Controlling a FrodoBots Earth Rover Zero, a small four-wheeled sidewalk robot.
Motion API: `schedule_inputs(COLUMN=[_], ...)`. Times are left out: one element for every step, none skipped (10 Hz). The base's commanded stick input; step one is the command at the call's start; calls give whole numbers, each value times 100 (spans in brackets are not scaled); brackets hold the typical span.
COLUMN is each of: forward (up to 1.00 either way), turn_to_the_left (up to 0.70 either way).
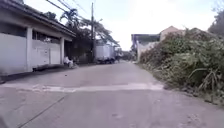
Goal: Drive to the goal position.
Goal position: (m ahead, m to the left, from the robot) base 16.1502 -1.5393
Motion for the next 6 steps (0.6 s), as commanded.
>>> schedule_inputs(forward=[100,100,100,100,100,100], turn_to_the_left=[-40,-40,-40,-12,8,3])
